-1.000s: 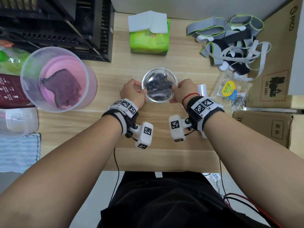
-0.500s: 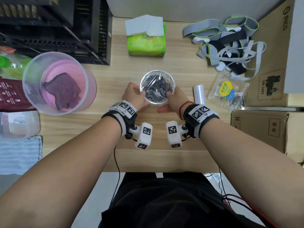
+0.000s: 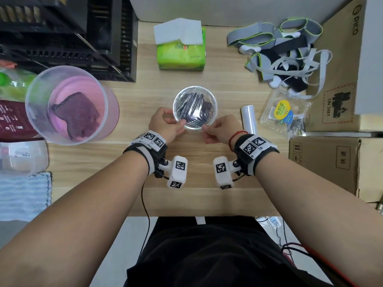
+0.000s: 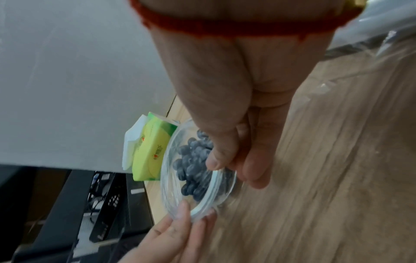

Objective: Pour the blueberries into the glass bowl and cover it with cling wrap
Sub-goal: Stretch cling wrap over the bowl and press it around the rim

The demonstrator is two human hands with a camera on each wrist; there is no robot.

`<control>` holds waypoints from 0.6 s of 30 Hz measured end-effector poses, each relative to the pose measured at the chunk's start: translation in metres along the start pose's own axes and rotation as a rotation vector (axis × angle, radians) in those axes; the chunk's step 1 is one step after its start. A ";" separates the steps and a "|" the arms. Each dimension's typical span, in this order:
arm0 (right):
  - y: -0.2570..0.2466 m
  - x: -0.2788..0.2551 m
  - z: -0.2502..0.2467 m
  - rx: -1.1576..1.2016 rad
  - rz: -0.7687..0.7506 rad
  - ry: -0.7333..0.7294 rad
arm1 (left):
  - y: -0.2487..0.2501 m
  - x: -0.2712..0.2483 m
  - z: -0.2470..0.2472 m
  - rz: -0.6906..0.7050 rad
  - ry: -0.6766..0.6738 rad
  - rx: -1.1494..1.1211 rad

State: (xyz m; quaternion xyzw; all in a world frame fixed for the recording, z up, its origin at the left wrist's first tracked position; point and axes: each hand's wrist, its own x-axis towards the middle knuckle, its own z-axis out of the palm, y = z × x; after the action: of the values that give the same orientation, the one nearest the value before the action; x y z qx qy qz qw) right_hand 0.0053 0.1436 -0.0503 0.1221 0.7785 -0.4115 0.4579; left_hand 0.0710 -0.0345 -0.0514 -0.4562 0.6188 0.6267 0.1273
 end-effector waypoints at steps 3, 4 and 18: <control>0.005 -0.001 0.000 0.119 0.011 -0.043 | -0.001 0.000 0.000 -0.005 -0.016 -0.014; 0.005 0.000 0.000 0.126 0.012 -0.048 | -0.001 0.000 0.000 -0.006 -0.019 -0.022; 0.027 0.006 0.005 0.216 -0.108 -0.068 | -0.001 0.001 0.009 -0.129 0.033 -0.150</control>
State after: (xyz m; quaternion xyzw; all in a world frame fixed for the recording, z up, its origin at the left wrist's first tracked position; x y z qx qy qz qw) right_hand 0.0203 0.1561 -0.0703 0.1147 0.7191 -0.5210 0.4454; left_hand 0.0670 -0.0266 -0.0547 -0.5138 0.5414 0.6541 0.1227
